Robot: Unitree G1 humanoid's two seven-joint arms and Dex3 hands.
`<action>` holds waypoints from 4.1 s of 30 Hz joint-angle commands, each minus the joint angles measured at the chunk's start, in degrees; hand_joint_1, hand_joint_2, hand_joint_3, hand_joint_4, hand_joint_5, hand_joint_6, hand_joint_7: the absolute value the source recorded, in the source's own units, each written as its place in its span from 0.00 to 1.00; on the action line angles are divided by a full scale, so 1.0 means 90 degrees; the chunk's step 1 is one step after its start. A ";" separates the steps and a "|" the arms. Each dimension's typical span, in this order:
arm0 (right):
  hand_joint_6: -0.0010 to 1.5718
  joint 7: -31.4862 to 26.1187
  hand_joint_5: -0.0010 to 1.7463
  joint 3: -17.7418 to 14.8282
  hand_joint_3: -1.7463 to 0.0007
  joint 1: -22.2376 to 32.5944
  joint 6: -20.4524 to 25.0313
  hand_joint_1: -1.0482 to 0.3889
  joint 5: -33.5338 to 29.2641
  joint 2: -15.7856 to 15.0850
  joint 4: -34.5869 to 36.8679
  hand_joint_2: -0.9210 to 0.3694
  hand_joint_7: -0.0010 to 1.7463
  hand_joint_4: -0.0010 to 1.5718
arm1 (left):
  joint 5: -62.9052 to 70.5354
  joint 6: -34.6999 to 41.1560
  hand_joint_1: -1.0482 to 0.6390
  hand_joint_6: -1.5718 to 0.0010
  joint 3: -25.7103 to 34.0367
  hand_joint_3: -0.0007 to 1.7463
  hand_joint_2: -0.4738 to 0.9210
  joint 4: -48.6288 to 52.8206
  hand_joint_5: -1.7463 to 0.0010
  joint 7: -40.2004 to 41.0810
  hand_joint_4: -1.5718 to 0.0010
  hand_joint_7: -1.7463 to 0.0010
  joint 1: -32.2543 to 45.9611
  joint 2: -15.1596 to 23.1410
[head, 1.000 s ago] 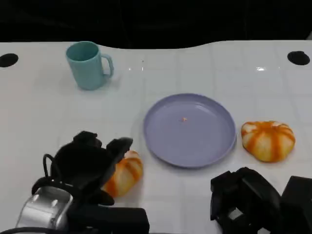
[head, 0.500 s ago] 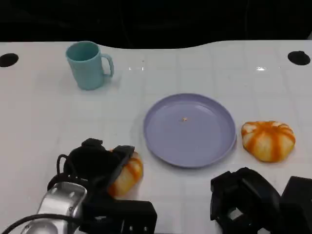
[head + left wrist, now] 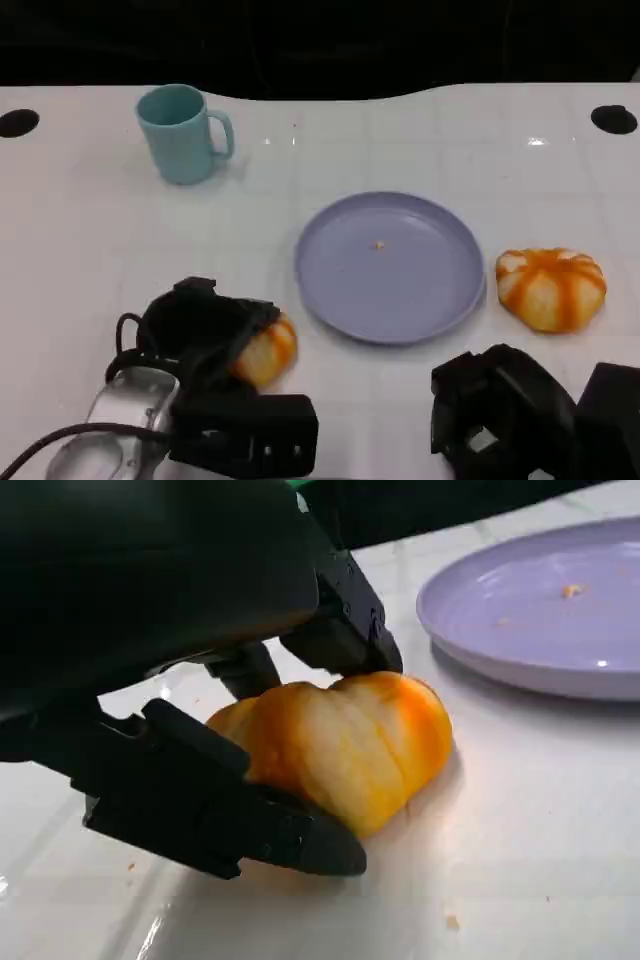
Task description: Grasp the bread from the table and place it into the plate.
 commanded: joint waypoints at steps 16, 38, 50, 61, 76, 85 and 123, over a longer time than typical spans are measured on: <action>1.00 -0.0051 0.72 -0.0003 0.33 0.0088 0.0017 0.00 -0.0016 -0.0064 -0.0095 0.60 0.55 0.99 | -0.0175 -0.0625 0.45 0.56 -0.0094 0.80 0.64 0.0718 0.00 0.1788 0.42 0.01 0.0023 0.0182; 1.00 -0.0103 0.72 0.0007 0.32 0.0086 -0.0024 0.00 -0.0030 -0.0042 -0.0068 0.60 0.55 0.98 | -0.0175 -0.0623 0.48 0.52 0.0539 0.88 0.55 -0.1192 0.00 0.2333 0.39 0.00 0.0293 0.0371; 1.00 -0.0066 0.72 0.0000 0.33 0.0099 -0.0045 0.00 0.0026 0.0001 -0.0020 0.60 0.55 0.99 | -0.0258 -0.1247 0.44 0.54 0.0396 0.73 0.51 -0.0485 0.00 0.2606 0.39 0.00 -0.0683 0.0036; 1.00 -0.0056 0.71 -0.0009 0.32 0.0072 -0.0157 0.00 -0.0001 -0.0001 0.0059 0.60 0.55 1.00 | -0.0246 -0.1449 0.44 0.53 0.0022 0.78 0.50 0.0414 0.00 0.2701 0.38 0.00 -0.1377 -0.0474; 1.00 -0.0016 0.71 -0.0021 0.34 0.0099 0.0003 0.00 0.0049 0.0003 0.0028 0.61 0.54 1.00 | -0.0483 -0.1854 0.45 0.48 -0.0426 0.86 0.48 0.2667 0.00 0.3324 0.34 0.00 -0.2574 -0.1475; 1.00 -0.0023 0.71 0.0017 0.32 0.0162 -0.0092 0.00 -0.0011 -0.0019 -0.0060 0.60 0.54 0.99 | -0.0629 -0.2087 0.44 0.52 -0.0550 0.80 0.57 0.3592 0.00 0.3423 0.36 0.06 -0.2992 -0.1701; 1.00 -0.0023 0.73 0.0006 0.31 0.0220 0.0114 0.00 0.0039 0.0002 -0.0218 0.63 0.54 0.99 | -0.0398 -0.0540 0.10 0.86 -0.1032 0.12 1.00 0.0966 0.43 0.0436 0.97 0.84 -0.2298 -0.0646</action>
